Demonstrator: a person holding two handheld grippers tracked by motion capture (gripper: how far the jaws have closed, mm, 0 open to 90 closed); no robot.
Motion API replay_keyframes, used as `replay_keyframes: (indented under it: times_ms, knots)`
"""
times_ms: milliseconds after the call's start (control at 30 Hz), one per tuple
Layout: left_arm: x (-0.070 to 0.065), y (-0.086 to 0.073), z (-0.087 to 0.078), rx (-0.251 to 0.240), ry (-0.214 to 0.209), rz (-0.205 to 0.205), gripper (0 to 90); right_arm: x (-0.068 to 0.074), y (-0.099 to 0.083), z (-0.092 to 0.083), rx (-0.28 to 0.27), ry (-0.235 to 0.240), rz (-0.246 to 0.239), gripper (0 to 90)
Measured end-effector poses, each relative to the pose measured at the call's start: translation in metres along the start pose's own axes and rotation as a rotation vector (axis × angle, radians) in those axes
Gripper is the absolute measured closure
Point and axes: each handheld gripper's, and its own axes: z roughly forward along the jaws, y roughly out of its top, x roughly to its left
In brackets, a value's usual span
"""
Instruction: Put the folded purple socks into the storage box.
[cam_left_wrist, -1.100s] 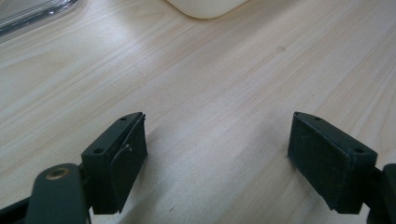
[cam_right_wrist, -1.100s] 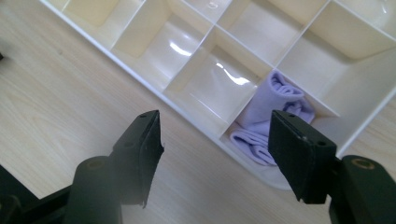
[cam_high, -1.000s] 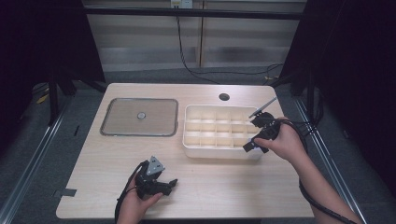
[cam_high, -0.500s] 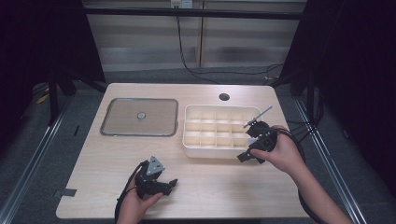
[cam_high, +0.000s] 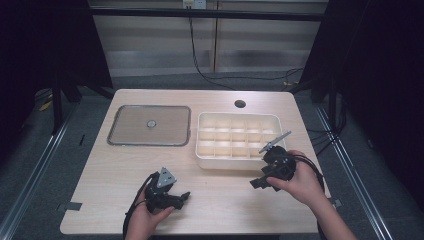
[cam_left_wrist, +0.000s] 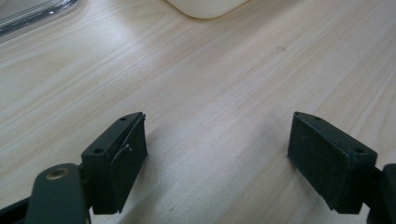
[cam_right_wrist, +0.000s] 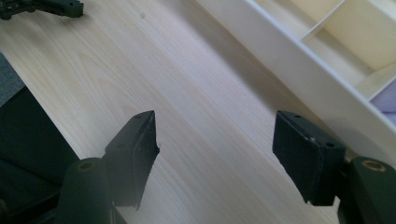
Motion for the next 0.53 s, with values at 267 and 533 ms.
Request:
replay_keyframes:
  times_ms: [267,533]
  knots:
    - [0.0,0.0,0.0,-0.001,0.0,0.0,19.1,0.003,-0.018,0.018,-0.042,0.007,-0.006,30.6]
    - [0.0,0.0,0.0,-0.002,0.005,-0.002,19.2,0.007,-0.032,0.034,-0.136,0.021,-0.037,29.4]
